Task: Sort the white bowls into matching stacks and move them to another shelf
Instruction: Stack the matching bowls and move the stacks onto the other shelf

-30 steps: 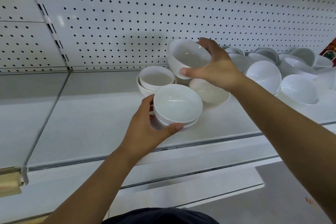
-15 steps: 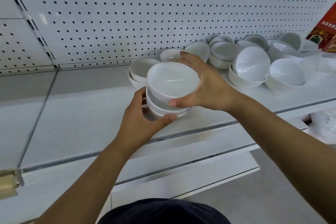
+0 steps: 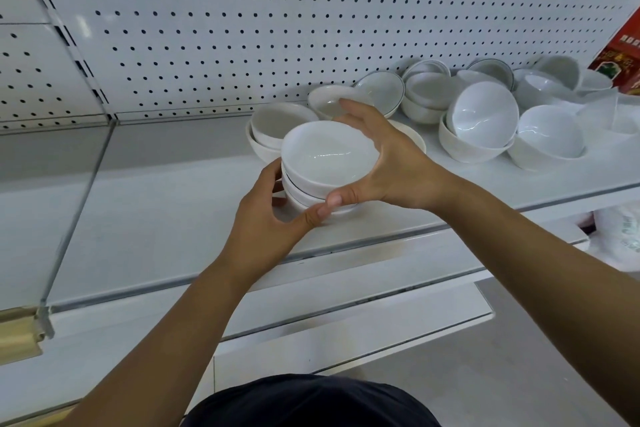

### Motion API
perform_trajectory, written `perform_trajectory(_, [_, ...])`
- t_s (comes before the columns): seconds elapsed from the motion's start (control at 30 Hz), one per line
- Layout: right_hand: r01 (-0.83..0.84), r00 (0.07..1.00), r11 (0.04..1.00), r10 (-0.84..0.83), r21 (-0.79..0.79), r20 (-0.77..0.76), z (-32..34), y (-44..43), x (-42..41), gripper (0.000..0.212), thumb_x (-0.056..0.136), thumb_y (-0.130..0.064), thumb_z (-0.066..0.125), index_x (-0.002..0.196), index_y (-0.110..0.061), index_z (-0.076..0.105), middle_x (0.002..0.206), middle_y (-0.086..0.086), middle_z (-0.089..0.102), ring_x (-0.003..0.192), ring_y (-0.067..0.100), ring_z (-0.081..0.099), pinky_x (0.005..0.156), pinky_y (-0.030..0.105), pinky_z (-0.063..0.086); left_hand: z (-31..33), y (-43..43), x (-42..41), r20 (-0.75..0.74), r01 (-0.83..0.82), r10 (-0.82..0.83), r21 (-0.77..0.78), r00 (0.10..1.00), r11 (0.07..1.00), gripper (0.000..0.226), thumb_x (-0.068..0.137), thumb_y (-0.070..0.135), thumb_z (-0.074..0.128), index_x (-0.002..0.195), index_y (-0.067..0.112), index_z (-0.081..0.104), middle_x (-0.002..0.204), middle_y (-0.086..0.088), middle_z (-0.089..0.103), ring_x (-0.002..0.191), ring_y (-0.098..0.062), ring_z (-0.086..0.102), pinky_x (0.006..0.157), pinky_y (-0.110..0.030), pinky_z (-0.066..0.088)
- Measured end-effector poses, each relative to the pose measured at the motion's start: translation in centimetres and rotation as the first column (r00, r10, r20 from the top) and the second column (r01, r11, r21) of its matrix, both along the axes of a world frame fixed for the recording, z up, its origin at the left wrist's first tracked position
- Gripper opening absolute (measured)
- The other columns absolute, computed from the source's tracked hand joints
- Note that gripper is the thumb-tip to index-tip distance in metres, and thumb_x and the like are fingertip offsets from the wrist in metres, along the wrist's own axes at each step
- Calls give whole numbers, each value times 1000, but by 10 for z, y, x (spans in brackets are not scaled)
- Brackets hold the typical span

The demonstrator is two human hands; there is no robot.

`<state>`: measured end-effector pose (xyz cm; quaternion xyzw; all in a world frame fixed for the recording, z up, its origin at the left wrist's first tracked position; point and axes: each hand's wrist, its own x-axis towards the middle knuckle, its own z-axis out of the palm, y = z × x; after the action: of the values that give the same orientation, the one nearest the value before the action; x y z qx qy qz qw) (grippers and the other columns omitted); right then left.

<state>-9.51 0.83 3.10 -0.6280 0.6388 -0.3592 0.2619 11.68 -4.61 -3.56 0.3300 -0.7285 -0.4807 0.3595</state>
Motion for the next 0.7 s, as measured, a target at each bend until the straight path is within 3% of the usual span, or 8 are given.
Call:
perform_trajectory(0.1, [-14, 1000, 1000, 14, 3, -6, 0, 0, -1, 135, 43, -61, 94, 156, -34, 25, 154, -15, 41, 144, -3, 34, 123, 29, 27, -3, -3, 0, 9, 0, 0, -4, 1000, 1000, 80, 78, 56, 79, 147, 37, 44, 136, 26, 58, 121, -2, 59, 95, -19, 53])
perform_trajectory(0.23, [-44, 999, 999, 45, 20, -19, 1, -1, -5, 138, 44, -65, 93, 158, -30, 24, 157, -16, 39, 146, -1, 33, 124, 35, 28, -4, -3, 0, -1, 0, 0, 19, 1000, 1000, 73, 79, 57, 74, 143, 41, 43, 136, 24, 58, 122, -7, 59, 95, -18, 53])
perform_trajectory(0.33, [-57, 998, 998, 58, 23, -22, 1, 1, -8, 136, 48, -62, 93, 159, -27, 23, 158, -16, 36, 146, -1, 32, 123, 35, 29, -4, -3, 0, -43, 8, -7, 38, 999, 999, 66, 83, 67, 70, 140, 45, 44, 135, 25, 60, 123, -10, 61, 101, -34, 55])
perform_trajectory(0.43, [-45, 999, 999, 45, -4, 11, 1, 6, -13, 128, 51, -61, 92, 156, -26, 27, 156, -14, 39, 144, -2, 35, 122, 31, 32, -5, -3, 0, -62, 6, -3, 47, 998, 999, 78, 74, 76, 65, 142, 42, 45, 137, 24, 59, 124, -8, 59, 104, -38, 54])
perform_trajectory(0.53, [23, 997, 998, -17, -65, 78, -2, 18, -25, 120, 54, -66, 88, 153, -29, 31, 154, -9, 44, 143, 1, 40, 121, 30, 34, -2, 1, -4, -74, -4, 6, 25, 997, 1000, 95, 69, 79, 66, 149, 37, 39, 143, 23, 54, 130, -7, 55, 107, -34, 52])
perform_trajectory(0.63, [166, 979, 975, -144, -148, 148, -6, 30, -42, 116, 59, -64, 88, 153, -19, 36, 148, -2, 53, 137, 8, 49, 116, 31, 41, 4, 9, -14, -177, -47, 49, 15, 983, 999, 92, 68, 72, 70, 147, 41, 35, 137, 35, 49, 128, 4, 51, 99, -16, 48])
perform_trajectory(0.7, [302, 947, 928, -266, -217, 180, -11, 36, -55, 104, 63, -58, 89, 147, -18, 44, 140, 0, 58, 131, 10, 55, 112, 34, 46, 8, 13, -26, -245, -85, 83, 3, 966, 996, 90, 68, 65, 73, 145, 38, 35, 136, 29, 51, 125, 6, 51, 96, -10, 47])
